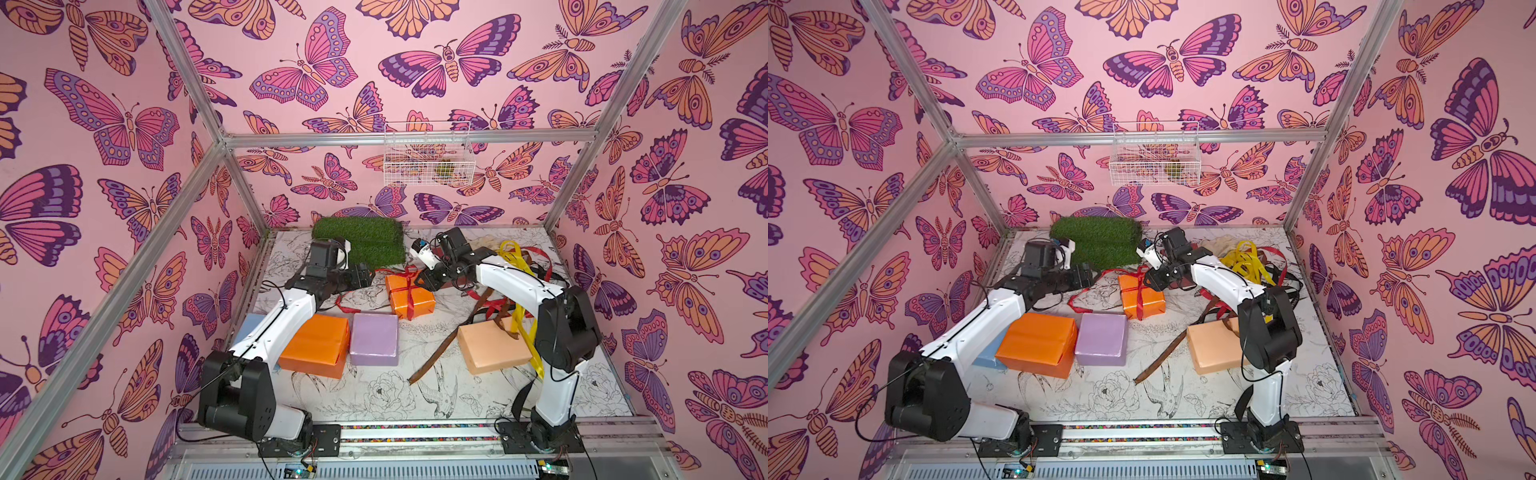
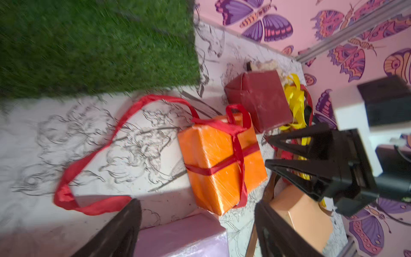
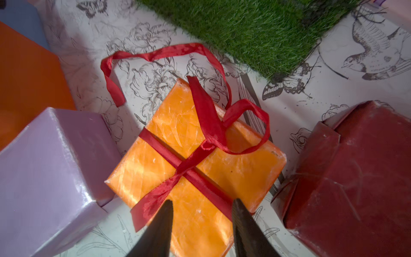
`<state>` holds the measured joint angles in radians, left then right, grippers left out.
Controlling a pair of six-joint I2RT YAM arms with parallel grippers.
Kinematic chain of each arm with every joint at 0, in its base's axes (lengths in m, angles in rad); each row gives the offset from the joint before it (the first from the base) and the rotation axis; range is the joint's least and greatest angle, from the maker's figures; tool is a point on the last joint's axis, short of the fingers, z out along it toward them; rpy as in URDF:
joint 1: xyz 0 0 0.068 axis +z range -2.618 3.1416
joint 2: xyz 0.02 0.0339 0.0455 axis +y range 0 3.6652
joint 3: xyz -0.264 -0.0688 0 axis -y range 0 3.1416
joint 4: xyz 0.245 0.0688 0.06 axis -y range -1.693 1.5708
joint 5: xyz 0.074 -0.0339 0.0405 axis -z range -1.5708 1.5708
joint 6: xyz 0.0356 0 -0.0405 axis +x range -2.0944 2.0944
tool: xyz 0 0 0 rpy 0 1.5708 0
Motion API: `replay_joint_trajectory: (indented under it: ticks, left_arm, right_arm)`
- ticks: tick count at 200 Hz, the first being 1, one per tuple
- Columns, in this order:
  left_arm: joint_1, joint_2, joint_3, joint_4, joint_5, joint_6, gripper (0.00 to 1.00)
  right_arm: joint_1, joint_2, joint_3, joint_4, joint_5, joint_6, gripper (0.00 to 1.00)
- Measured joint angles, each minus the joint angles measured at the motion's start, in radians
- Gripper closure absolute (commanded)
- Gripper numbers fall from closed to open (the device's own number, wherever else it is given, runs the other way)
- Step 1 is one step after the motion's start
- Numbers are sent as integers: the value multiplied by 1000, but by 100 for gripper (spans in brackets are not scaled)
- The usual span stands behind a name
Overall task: Untie the ribbon bows on the gift boxes
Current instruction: Pull the ribbon from the gift box.
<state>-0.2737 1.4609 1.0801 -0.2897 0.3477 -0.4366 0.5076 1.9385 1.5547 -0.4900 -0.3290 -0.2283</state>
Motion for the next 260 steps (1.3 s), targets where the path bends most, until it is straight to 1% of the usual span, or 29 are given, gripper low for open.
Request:
replay_joint_trajectory:
  ticks: [20,53,89,107,146,175,260]
  left_arm:
    - [-34,60,-4,30,31,-10,38]
    - [-75,136,3,58,51,-10,38]
    - [-92,206,34,89,58,-15,40]
    - [-97,236,39,114,61,-23,43]
    - [-103,303,64,144,72,-40,52]
    - [-105,356,102,163,83,-43,53]
    - [-105,438,186,185,117,-13,53]
  right_arm:
    - [0,39,38,-38,-3,-48,55]
    - [-2,36,16,-42,-29,-93,55]
    - [-3,33,-8,-25,-34,-110,55]
    - [-5,33,-8,-9,-40,-111,55]
    - [-14,33,-8,-3,-46,-117,54]
    - [-22,34,-8,0,-47,-117,54]
    - [-26,71,-8,16,-57,-118,54]
